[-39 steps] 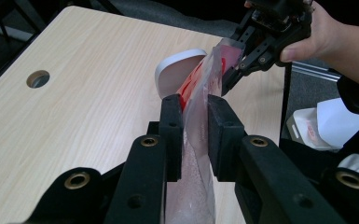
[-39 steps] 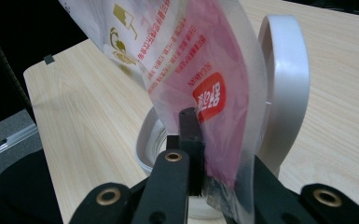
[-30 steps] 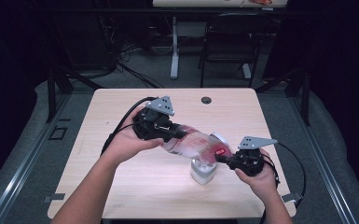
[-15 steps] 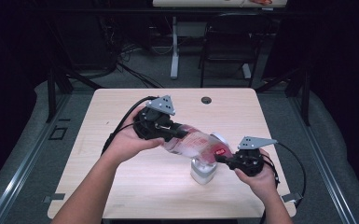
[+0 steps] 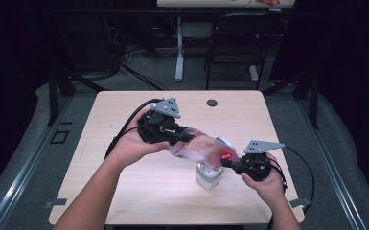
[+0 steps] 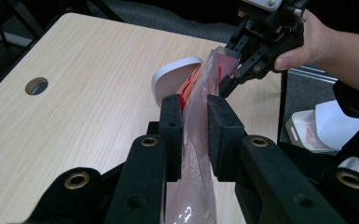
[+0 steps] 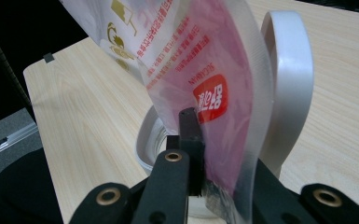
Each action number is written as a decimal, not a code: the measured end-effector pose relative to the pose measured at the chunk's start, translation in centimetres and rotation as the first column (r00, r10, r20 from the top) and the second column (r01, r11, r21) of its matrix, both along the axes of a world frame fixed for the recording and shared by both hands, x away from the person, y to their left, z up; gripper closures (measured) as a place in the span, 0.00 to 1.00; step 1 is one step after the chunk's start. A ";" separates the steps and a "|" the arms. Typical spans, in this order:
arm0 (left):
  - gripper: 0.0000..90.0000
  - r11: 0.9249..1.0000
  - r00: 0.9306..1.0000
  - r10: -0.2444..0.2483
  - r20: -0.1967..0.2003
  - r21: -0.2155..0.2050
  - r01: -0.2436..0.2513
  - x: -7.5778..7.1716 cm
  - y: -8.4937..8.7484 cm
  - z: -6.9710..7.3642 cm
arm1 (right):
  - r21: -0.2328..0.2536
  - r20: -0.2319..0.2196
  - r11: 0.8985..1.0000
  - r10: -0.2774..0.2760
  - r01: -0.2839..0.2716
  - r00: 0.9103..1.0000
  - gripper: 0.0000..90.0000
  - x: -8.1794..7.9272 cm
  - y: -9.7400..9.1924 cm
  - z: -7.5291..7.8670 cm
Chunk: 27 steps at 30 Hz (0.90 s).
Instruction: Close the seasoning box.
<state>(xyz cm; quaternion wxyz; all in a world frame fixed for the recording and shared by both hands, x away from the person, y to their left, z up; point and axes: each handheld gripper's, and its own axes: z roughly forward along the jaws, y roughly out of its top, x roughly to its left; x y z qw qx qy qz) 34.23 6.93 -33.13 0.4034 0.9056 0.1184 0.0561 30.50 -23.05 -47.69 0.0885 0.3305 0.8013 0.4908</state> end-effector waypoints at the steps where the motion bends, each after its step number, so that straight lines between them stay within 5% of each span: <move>1: 0.86 1.000 1.000 0.000 0.000 0.000 0.000 0.0 0.0 0.0 | 0.000 0.000 1.000 0.000 0.000 1.000 1.00 0.0 0.0 0.0; 27: 0.86 1.000 1.000 -0.001 0.002 -0.007 0.001 -0.1 -0.1 0.2 | -0.009 -0.002 1.000 0.005 -0.005 1.000 1.00 0.0 0.0 0.0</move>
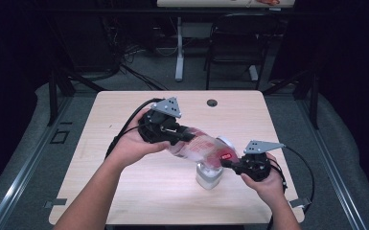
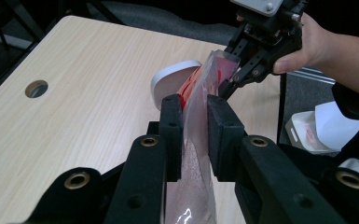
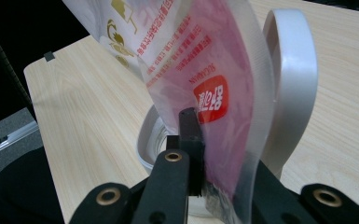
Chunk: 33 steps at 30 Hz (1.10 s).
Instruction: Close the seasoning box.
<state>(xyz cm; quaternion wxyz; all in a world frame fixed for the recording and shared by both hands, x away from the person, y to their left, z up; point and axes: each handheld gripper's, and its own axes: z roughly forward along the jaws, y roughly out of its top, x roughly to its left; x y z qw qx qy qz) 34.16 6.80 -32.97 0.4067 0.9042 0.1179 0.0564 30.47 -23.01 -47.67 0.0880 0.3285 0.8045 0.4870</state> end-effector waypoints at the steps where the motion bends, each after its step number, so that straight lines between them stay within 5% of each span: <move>1: 0.86 1.000 1.000 0.000 0.000 0.000 0.000 0.0 0.0 0.0 | 0.000 0.000 1.000 0.000 0.000 1.000 1.00 0.0 0.0 0.0; 33: 0.86 1.000 1.000 -0.004 0.003 -0.006 0.004 0.0 0.0 0.0 | -0.006 0.004 1.000 0.001 0.000 1.000 1.00 0.0 0.1 0.0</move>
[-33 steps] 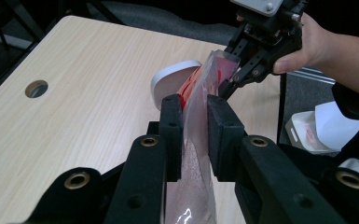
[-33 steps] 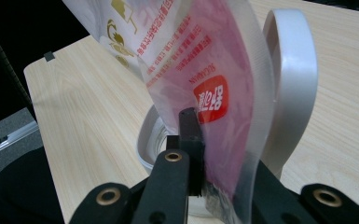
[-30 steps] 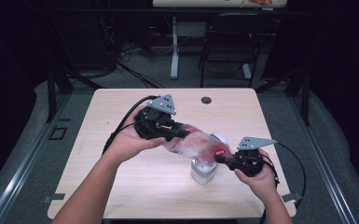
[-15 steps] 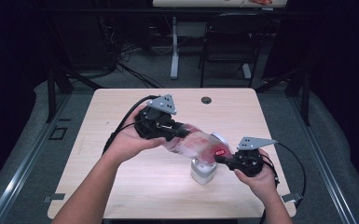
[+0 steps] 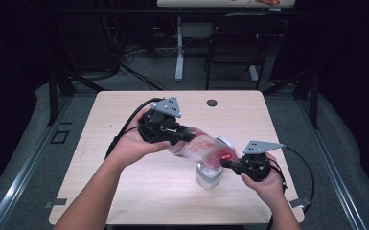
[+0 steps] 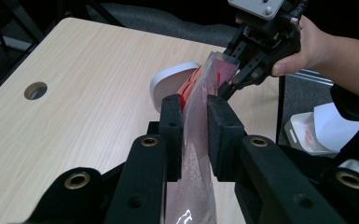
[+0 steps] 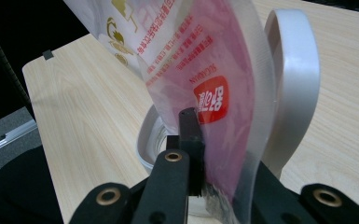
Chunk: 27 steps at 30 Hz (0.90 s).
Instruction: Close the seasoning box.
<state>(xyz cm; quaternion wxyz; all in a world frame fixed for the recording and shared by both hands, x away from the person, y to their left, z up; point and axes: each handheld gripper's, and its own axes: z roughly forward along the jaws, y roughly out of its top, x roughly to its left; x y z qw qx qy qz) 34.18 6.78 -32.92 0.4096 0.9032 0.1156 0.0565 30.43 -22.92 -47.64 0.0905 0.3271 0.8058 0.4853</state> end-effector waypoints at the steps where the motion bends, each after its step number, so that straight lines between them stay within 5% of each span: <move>1: 0.86 1.000 1.000 0.000 0.000 0.000 0.000 0.0 0.0 0.0 | 0.000 0.000 1.000 0.000 0.000 1.000 1.00 0.0 0.0 0.0; 27: 0.86 1.000 1.000 0.002 -0.005 -0.009 -0.002 0.0 0.0 0.0 | -0.003 -0.001 1.000 0.000 0.000 1.000 1.00 0.0 0.0 0.0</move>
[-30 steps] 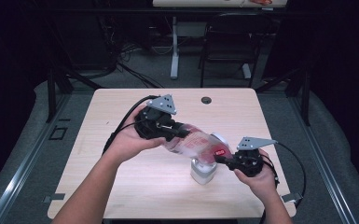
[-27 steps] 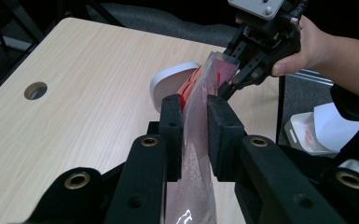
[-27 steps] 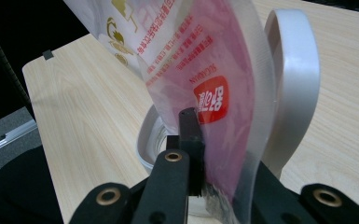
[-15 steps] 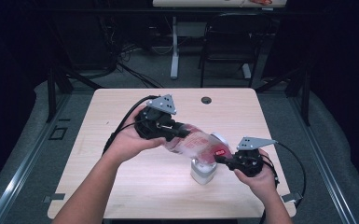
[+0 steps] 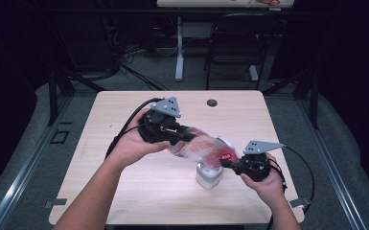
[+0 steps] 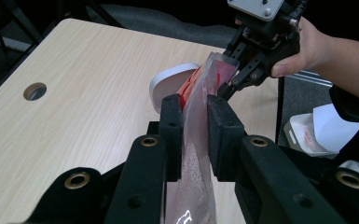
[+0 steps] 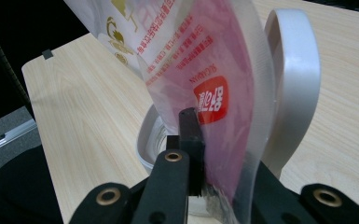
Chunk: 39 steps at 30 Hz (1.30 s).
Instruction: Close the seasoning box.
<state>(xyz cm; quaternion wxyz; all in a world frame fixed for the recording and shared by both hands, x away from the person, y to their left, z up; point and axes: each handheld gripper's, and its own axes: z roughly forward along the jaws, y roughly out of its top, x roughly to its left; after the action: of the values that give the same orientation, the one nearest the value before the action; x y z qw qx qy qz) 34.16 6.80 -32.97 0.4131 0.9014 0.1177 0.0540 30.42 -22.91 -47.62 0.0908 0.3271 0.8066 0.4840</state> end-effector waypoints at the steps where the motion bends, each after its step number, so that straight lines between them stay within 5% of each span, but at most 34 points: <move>1: 0.86 1.000 1.000 0.000 0.000 0.000 0.000 0.0 0.0 0.0 | 0.000 0.000 1.000 0.000 0.000 1.000 1.00 0.0 0.0 0.0; 39: 0.86 1.000 1.000 0.013 -0.017 -0.019 -0.014 0.1 1.6 -0.5 | 0.002 0.022 1.000 0.007 -0.007 1.000 1.00 -0.3 0.3 0.4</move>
<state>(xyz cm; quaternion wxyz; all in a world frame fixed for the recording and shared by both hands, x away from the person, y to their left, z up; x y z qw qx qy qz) 34.21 8.42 -33.47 0.4205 0.8970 0.1278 0.0482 30.15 -22.58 -47.19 0.0978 0.3190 0.8062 0.4886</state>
